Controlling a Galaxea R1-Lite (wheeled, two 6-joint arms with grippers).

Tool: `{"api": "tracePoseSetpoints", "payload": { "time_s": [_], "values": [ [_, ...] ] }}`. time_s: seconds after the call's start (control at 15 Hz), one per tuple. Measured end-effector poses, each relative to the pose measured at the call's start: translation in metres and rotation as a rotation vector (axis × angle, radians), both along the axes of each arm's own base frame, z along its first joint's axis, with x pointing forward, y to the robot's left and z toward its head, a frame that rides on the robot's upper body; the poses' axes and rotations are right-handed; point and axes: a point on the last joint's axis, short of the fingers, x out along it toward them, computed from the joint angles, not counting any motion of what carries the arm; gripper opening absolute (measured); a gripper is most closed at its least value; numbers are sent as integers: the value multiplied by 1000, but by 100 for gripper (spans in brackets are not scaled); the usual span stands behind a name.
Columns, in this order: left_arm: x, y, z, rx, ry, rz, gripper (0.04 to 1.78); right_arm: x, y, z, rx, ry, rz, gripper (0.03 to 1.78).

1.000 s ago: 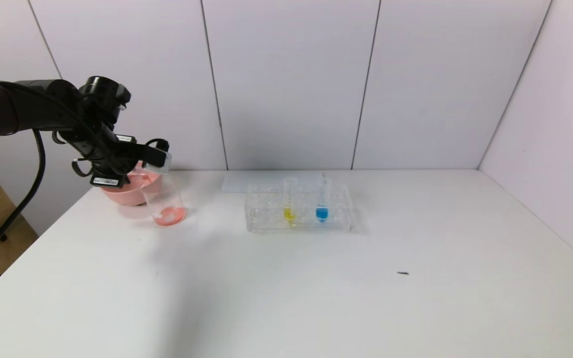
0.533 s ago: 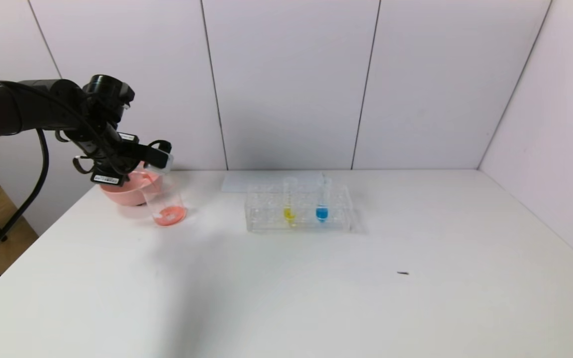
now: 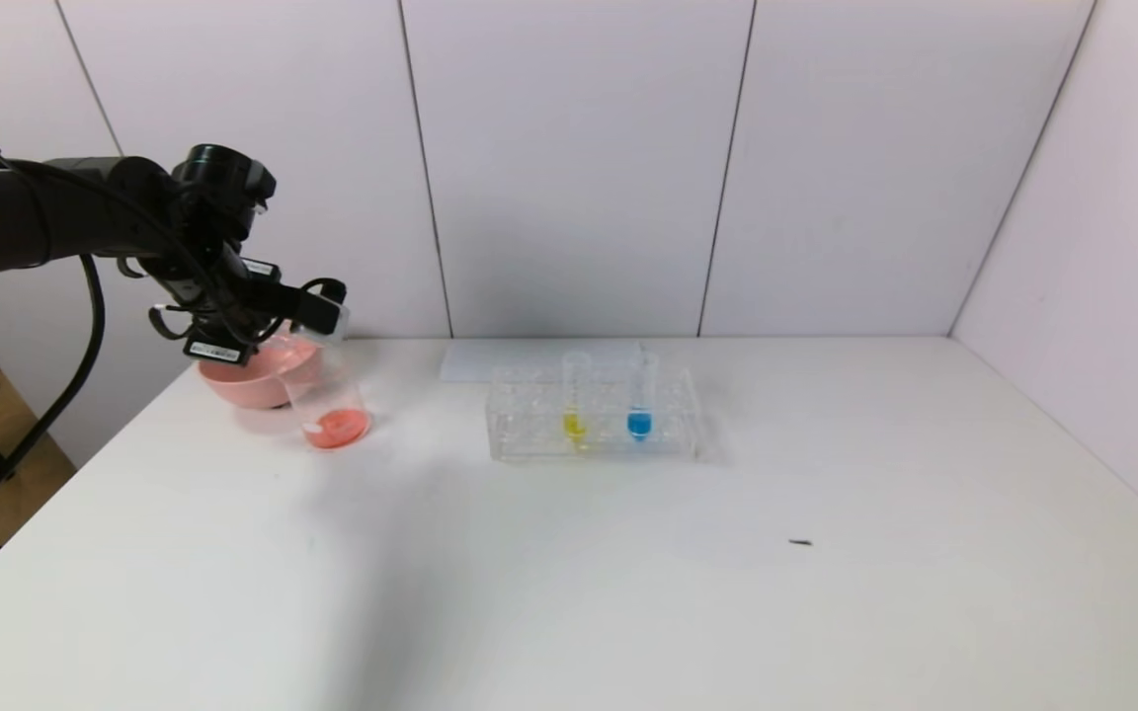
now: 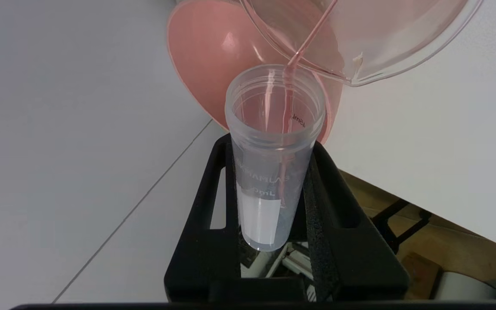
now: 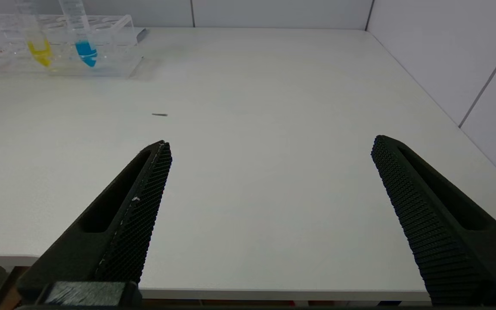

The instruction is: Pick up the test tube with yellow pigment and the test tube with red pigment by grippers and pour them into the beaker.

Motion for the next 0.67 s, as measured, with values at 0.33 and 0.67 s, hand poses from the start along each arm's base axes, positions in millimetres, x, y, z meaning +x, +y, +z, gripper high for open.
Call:
{"api": "tracePoseSetpoints", "payload": {
  "time_s": [0.33,0.67],
  "values": [
    [0,-3,1,24,-1,-15,45,0,0,0,0,0,0,170],
    [1,-5,4,105,-4,-39,45,0,0,0,0,0,0,170]
  ]
}}
